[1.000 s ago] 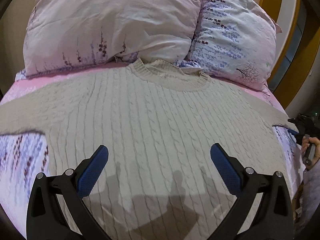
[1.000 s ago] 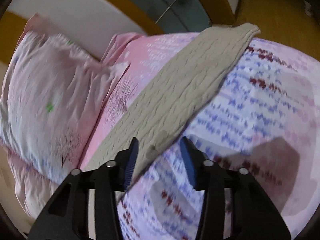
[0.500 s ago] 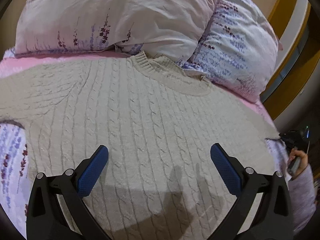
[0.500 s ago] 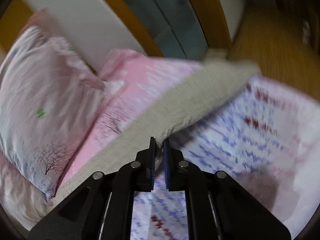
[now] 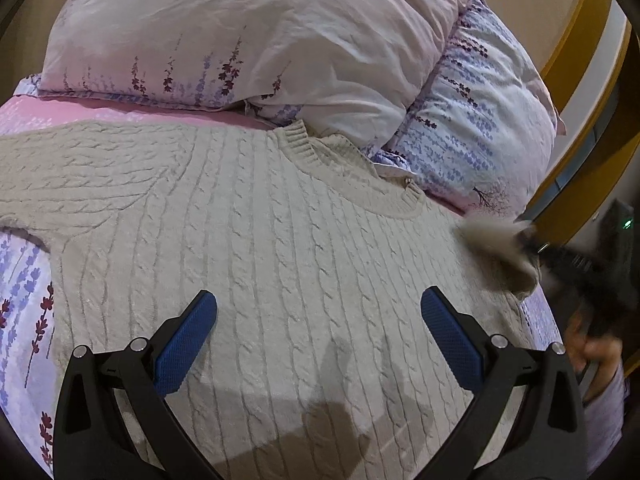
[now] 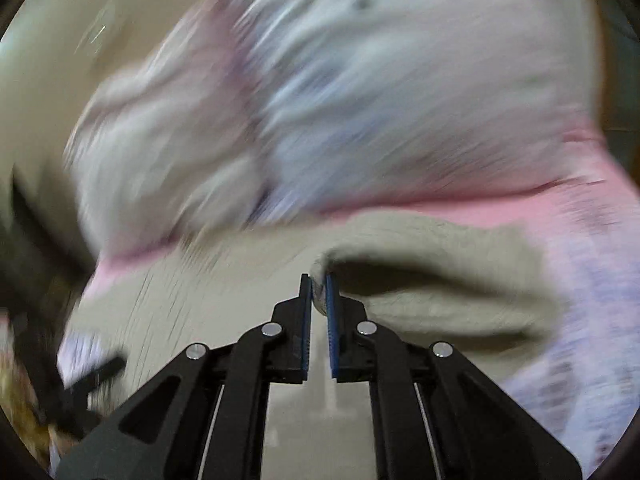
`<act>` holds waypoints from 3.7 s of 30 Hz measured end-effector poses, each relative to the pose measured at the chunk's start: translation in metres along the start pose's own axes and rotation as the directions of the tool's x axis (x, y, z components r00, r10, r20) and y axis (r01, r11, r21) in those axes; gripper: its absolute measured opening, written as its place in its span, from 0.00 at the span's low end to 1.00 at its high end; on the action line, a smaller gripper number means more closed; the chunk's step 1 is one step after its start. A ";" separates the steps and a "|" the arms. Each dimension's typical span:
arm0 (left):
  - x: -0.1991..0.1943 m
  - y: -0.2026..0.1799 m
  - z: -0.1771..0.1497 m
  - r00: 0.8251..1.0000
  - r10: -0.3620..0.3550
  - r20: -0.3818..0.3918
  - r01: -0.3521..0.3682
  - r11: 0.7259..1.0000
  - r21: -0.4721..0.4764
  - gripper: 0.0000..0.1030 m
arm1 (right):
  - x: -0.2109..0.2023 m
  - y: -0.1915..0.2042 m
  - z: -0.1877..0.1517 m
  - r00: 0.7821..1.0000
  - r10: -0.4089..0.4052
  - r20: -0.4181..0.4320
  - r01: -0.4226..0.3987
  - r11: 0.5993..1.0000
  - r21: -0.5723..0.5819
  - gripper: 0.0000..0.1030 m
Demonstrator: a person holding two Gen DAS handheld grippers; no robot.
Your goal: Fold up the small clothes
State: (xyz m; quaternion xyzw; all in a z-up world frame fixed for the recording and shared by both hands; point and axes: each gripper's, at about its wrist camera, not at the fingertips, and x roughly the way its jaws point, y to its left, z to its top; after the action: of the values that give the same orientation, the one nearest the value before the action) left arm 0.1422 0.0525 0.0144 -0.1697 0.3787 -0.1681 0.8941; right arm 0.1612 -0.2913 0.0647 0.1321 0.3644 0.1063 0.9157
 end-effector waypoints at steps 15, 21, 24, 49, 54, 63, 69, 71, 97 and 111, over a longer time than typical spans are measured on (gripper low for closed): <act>-0.002 0.006 0.002 1.000 -0.016 -0.010 0.016 1.000 -0.020 0.99 | 0.013 -0.056 -0.019 0.988 0.144 -0.054 -0.113 0.918 0.380 0.28; -0.015 0.002 0.006 0.998 -0.057 -0.025 0.057 0.998 0.016 0.99 | 0.004 -0.083 -0.024 0.976 0.219 -0.004 -0.183 0.825 0.535 0.60; -0.022 0.003 0.012 0.999 -0.040 -0.024 0.041 0.999 0.031 0.99 | 0.000 -0.095 -0.028 0.973 0.229 0.014 -0.192 0.781 0.594 0.60; -0.003 0.047 0.041 0.972 -0.233 -0.034 0.217 0.943 -0.254 0.83 | 0.088 0.096 -0.027 0.942 0.219 -0.254 -0.219 0.975 0.026 0.40; 0.025 0.030 0.038 0.957 -0.261 -0.126 0.220 0.937 -0.270 0.73 | 0.021 0.038 -0.018 0.979 0.194 -0.065 -0.184 0.974 0.133 0.61; 0.057 0.009 0.034 0.946 -0.236 -0.222 0.172 0.946 -0.276 0.48 | -0.075 -0.091 -0.020 0.945 -0.315 0.086 0.282 0.919 0.275 0.46; 0.065 0.005 0.036 0.946 -0.218 -0.242 0.154 0.954 -0.257 0.34 | -0.059 -0.129 -0.028 0.903 -0.427 -0.055 0.428 0.877 0.219 0.40; 0.065 0.006 0.037 0.946 -0.217 -0.241 0.153 0.954 -0.260 0.33 | -0.044 -0.128 -0.026 0.902 -0.426 -0.070 0.432 0.883 0.185 0.40; 0.049 0.035 0.052 0.988 -0.036 -0.149 0.022 0.995 -0.095 0.07 | -0.040 -0.065 -0.046 0.914 -0.404 -0.024 0.403 0.914 -0.036 0.30; 0.051 0.037 0.052 0.989 -0.036 -0.146 0.018 0.992 -0.125 0.09 | 0.037 0.033 -0.017 0.968 -0.232 -0.093 0.222 0.969 -0.107 0.45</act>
State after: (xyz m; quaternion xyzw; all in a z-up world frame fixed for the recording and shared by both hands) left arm 0.2198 0.0722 0.0010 -0.2167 0.4514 -0.1689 0.8490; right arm 0.1725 -0.2466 0.0392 0.0395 0.4192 0.0250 0.9067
